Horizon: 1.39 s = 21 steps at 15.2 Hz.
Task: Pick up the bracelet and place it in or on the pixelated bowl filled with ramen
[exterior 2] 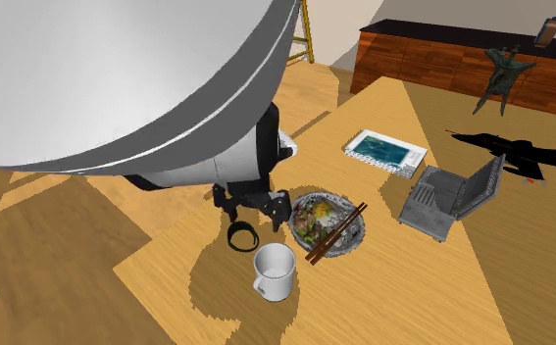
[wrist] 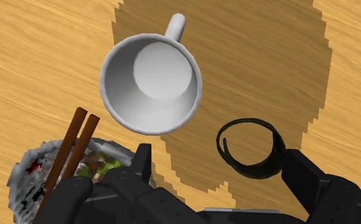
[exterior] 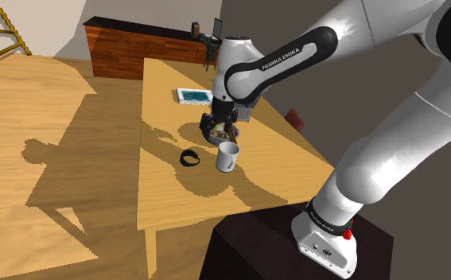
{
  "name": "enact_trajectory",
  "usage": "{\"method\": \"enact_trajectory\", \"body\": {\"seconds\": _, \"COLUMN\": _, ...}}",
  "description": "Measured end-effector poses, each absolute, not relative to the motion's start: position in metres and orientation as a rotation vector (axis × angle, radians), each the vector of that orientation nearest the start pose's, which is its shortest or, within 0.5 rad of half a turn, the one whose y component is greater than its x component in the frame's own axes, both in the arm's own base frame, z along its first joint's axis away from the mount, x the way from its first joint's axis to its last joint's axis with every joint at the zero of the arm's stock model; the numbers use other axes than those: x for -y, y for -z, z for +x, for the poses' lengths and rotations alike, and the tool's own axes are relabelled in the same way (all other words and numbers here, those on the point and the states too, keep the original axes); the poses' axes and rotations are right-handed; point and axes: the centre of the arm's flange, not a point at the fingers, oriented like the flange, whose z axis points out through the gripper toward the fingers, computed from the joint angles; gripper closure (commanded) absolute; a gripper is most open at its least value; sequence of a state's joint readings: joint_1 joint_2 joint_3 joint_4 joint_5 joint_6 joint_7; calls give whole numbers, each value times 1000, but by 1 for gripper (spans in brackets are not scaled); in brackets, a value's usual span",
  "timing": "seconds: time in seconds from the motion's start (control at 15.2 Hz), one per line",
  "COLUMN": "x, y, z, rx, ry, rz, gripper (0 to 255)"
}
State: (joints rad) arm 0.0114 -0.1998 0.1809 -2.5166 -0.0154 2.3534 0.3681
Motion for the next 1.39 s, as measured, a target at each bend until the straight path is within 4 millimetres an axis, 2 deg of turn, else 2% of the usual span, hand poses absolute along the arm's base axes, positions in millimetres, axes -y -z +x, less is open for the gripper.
{"method": "enact_trajectory", "body": {"seconds": 0.46, "x": -110, "y": -272, "z": 480, "rx": -273, "ry": 80, "rz": -3196, "gripper": 0}}
{"method": "enact_trajectory", "body": {"seconds": 0.59, "x": -110, "y": -250, "z": 487, "rx": -275, "ry": 80, "rz": -3202, "gripper": 0}}
{"method": "enact_trajectory", "body": {"seconds": 1.06, "x": -113, "y": -212, "z": 491, "rx": -275, "ry": 82, "rz": -3205, "gripper": 0}}
{"method": "enact_trajectory", "body": {"seconds": 1.39, "x": -112, "y": -206, "z": 492, "rx": -275, "ry": 83, "rz": -3205, "gripper": 0}}
